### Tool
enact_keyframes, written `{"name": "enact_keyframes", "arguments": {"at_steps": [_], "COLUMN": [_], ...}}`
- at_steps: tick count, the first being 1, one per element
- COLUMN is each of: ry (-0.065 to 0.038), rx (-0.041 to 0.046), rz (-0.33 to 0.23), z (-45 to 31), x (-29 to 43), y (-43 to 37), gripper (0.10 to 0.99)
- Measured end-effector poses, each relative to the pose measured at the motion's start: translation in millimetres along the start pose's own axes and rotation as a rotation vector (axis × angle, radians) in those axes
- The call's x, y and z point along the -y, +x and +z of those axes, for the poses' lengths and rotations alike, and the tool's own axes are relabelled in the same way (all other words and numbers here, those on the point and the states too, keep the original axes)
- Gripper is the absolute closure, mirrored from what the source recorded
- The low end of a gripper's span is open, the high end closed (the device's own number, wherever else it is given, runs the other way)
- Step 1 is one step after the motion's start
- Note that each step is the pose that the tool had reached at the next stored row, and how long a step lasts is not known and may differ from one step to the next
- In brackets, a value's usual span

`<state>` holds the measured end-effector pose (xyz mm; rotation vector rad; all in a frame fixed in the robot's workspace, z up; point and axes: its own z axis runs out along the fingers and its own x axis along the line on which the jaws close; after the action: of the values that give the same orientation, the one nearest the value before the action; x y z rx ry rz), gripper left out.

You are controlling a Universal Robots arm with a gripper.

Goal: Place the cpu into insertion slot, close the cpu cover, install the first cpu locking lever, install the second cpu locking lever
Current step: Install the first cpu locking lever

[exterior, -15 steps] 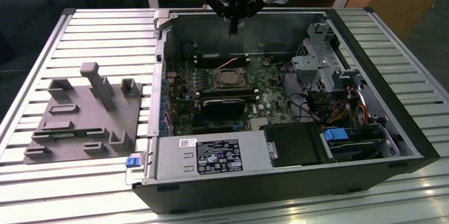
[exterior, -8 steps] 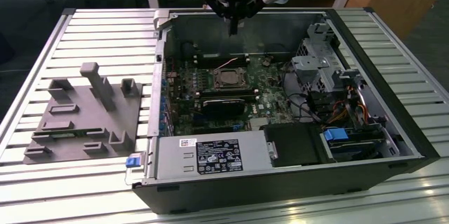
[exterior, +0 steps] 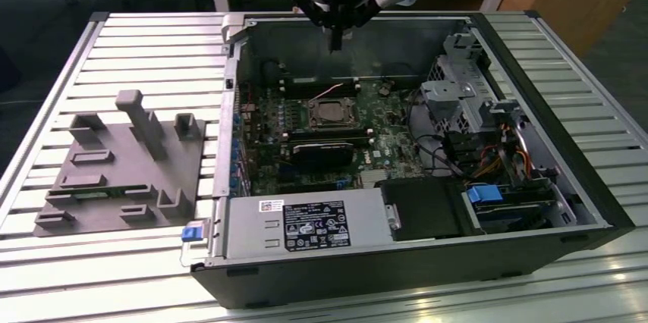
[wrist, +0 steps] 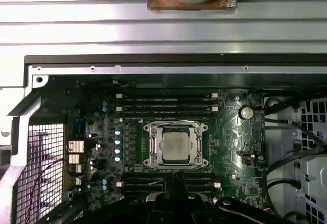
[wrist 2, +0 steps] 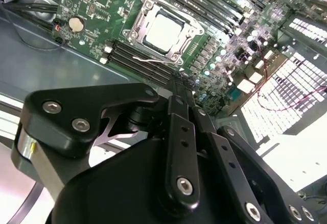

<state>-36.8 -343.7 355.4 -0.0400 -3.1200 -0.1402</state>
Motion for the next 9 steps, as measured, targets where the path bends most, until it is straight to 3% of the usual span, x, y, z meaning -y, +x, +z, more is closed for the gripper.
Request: {"name": "enact_keyframes", "arguments": {"at_steps": [9], "ry": [0.000], "rx": [0.0002], "rz": [0.002], "z": [14.5], "x": [-1.9], "y": [-0.2], "gripper": [0.980]}}
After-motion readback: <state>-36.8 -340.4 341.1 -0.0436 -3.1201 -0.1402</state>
